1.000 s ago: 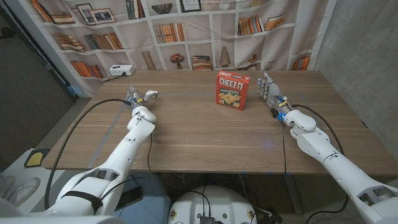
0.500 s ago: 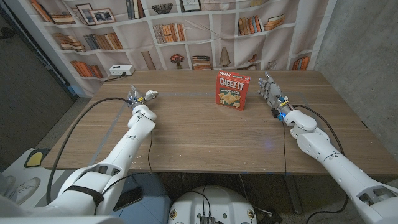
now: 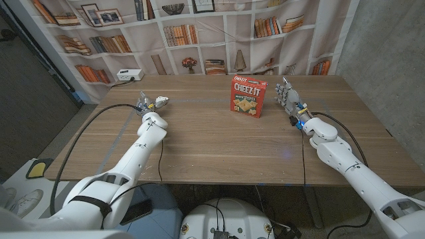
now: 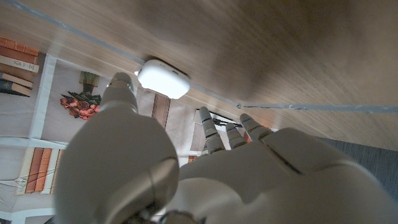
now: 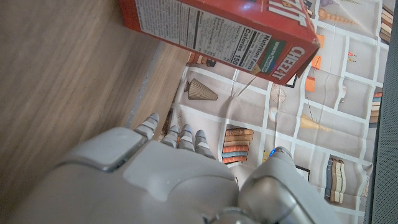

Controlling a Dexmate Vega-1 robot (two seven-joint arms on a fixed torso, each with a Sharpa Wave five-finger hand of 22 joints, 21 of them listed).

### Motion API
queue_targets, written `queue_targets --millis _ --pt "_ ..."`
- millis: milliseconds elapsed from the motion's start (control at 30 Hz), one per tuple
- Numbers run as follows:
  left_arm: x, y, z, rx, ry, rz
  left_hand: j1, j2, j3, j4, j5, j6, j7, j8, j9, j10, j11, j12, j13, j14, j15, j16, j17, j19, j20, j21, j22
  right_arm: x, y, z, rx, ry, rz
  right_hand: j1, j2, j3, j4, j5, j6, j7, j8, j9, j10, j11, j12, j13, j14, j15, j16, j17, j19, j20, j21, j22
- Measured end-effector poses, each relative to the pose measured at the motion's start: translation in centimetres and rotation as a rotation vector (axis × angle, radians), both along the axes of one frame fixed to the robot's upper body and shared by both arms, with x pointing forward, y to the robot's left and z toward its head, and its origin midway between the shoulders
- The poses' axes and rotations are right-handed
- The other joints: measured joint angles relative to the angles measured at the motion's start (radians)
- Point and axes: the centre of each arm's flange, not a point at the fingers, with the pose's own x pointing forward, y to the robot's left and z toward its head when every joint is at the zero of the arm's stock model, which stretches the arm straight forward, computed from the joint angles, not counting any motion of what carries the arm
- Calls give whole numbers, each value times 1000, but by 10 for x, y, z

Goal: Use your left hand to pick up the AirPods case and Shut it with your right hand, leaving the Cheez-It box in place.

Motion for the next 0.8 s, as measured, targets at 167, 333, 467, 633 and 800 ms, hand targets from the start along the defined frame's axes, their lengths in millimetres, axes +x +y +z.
queue_targets --millis 167,333,467,633,800 --pt "1 1 -2 2 16 -3 -1 1 -4 4 0 0 0 0 0 -2 2 0 6 -4 3 0 0 0 0 0 0 -1 1 0 0 0 1 0 0 0 0 0 0 0 0 0 0 0 0 0 0 0 0 0 0 0 0 0" --pt "3 1 -4 4 25 -4 -4 4 -4 4 0 0 0 0 0 -2 2 8 8 -4 3 0 0 0 0 0 0 -1 1 -1 2 4 1 0 0 0 0 0 0 0 0 0 0 0 0 0 0 0 0 0 0 0 0 0" --pt "4 1 -5 1 29 -5 -4 4 -5 5 0 3 -1 0 0 -2 2 14 13 -4 3 0 0 0 0 0 0 -1 1 -2 2 7 1 0 0 0 0 0 0 0 0 0 0 0 0 0 0 0 0 0 0 0 0 0" --pt "5 -1 -5 -1 31 -8 -4 4 -11 3 0 3 0 0 0 0 0 15 17 -4 3 0 0 0 0 0 0 -1 1 -3 2 10 1 0 0 0 0 1 0 0 0 0 0 0 0 0 0 0 0 0 0 0 0 0" --pt "7 -1 -5 -3 31 -9 -4 4 -11 3 0 3 0 0 0 1 -1 22 17 0 -1 0 0 5 5 0 0 -1 1 -4 3 11 0 0 0 0 0 1 0 0 0 0 0 0 0 0 0 0 0 0 0 0 0 0"
